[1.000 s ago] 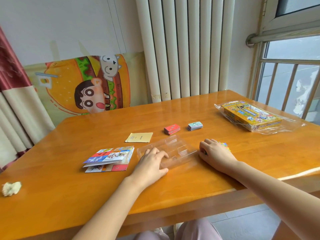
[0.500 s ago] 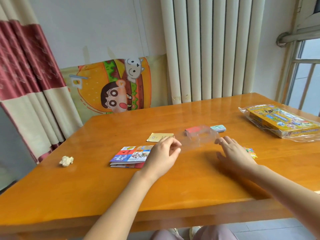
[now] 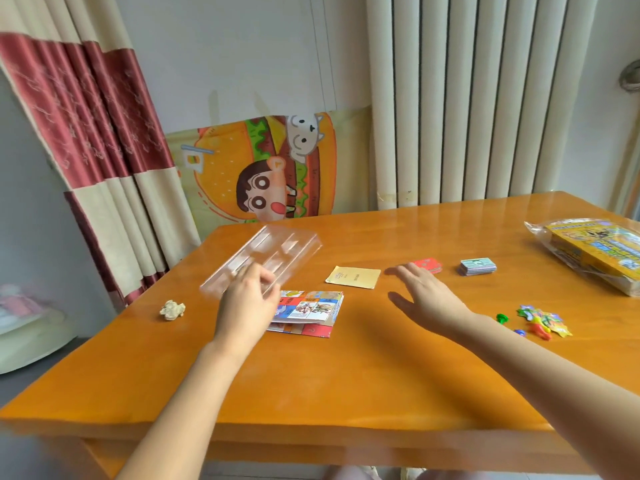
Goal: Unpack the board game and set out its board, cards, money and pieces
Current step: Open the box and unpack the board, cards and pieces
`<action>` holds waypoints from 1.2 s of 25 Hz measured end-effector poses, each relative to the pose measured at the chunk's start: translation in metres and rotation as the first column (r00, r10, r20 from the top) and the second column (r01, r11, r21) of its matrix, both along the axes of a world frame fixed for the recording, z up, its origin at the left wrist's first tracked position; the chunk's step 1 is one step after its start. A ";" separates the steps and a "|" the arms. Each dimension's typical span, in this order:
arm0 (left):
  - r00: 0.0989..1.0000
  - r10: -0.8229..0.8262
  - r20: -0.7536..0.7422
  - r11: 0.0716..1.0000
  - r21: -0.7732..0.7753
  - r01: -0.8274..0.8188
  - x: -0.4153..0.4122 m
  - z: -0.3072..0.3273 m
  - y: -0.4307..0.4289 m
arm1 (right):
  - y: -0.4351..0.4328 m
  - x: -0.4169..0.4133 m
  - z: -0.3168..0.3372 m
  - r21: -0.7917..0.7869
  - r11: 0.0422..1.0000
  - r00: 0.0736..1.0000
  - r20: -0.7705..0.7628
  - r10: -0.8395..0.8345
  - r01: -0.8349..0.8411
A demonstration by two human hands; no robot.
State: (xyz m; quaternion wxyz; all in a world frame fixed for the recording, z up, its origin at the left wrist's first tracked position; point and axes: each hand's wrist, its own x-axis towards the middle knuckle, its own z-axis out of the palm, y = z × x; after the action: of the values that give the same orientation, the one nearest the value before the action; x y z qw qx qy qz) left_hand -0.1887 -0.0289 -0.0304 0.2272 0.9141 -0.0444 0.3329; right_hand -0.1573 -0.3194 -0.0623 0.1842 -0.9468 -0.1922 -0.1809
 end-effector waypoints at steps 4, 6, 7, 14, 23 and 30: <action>0.987 0.155 -0.053 0.987 -0.033 -0.156 -0.013 -0.006 0.032 | 0.044 0.007 -0.010 -0.064 0.984 0.979 -0.129 0.158 -0.167; 0.971 0.223 -0.092 0.974 -0.014 -0.225 -0.022 -0.005 0.043 | 0.066 0.012 -0.018 -0.067 0.973 0.958 -0.205 0.203 -0.220; 0.958 0.259 -0.119 0.966 0.016 -0.259 -0.026 -0.005 0.047 | 0.075 0.015 -0.023 -0.071 0.968 0.947 -0.238 0.216 -0.239; 0.858 0.418 -0.298 0.907 0.195 -0.374 -0.046 -0.036 0.076 | 0.083 0.028 -0.045 -0.147 0.947 0.911 -0.348 0.221 -0.286; 0.827 0.463 -0.319 0.885 0.213 -0.414 -0.034 -0.046 0.068 | 0.051 0.018 -0.048 -0.022 0.947 0.916 -0.262 0.304 -0.320; 0.954 -0.053 -0.294 0.996 0.051 0.071 0.011 -0.046 -0.025 | -0.023 0.030 -0.048 0.109 0.994 0.975 -0.224 0.005 0.020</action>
State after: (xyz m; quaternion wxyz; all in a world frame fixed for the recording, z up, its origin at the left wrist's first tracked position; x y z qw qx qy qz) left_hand -0.1781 -0.0536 -0.0769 0.2134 0.9579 -0.0492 0.1856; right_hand -0.1274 -0.3421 -0.1102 0.2562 -0.9501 -0.1565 -0.0842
